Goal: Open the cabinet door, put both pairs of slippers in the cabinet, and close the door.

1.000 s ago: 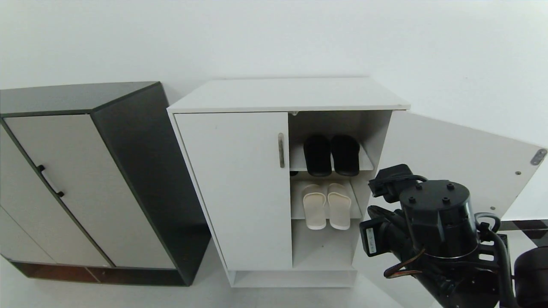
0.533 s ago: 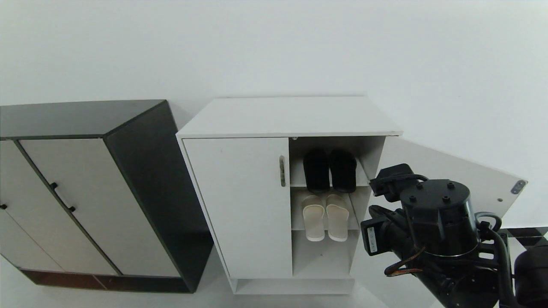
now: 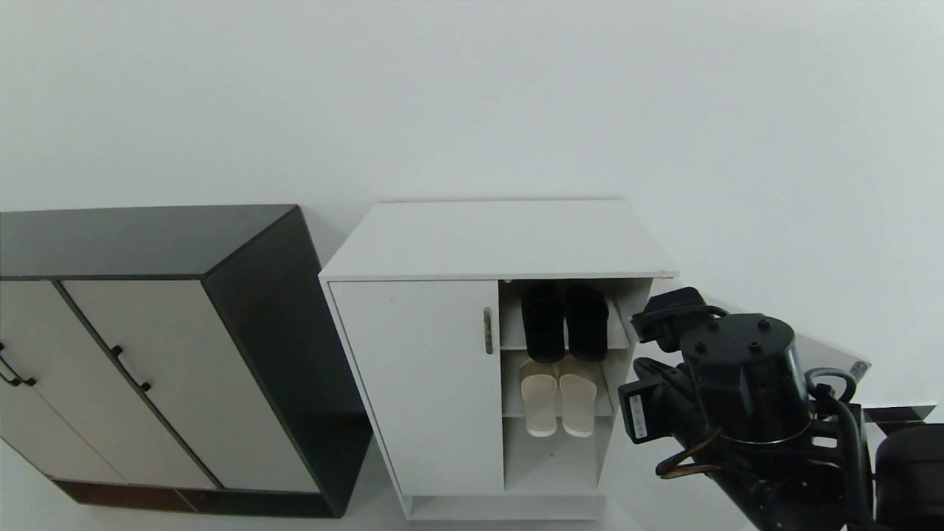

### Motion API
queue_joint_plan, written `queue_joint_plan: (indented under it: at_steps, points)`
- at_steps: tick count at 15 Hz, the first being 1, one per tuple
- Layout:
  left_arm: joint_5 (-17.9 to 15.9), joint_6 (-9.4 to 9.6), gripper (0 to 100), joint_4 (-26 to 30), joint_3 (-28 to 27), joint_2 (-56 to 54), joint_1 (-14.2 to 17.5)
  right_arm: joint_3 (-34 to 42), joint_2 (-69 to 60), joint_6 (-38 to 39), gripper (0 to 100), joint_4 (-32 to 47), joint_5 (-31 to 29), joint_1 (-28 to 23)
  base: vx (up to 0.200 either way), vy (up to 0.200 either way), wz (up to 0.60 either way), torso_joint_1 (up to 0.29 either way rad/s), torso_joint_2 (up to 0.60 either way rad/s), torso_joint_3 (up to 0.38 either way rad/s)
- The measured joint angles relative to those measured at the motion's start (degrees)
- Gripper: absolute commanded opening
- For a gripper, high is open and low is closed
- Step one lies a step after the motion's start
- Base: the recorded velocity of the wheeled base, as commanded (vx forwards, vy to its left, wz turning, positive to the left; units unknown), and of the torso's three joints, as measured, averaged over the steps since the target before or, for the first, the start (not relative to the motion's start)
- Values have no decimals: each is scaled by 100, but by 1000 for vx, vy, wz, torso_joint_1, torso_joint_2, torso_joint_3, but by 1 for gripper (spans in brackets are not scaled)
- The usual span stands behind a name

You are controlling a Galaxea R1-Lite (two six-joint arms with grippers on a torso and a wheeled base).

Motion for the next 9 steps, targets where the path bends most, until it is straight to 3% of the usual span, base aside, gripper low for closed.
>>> queue_joint_plan:
  at_steps: [3, 9]
  points:
    - [0, 0, 0, -2, 0, 0, 0, 0, 96, 1, 0, -2, 6, -16, 0, 0, 0, 98, -209, -120]
    - [43, -56, 0, 0, 0, 0, 0, 7, 122, 0, 0, -6, 9, -20, 0, 0, 0, 5, -9, -7]
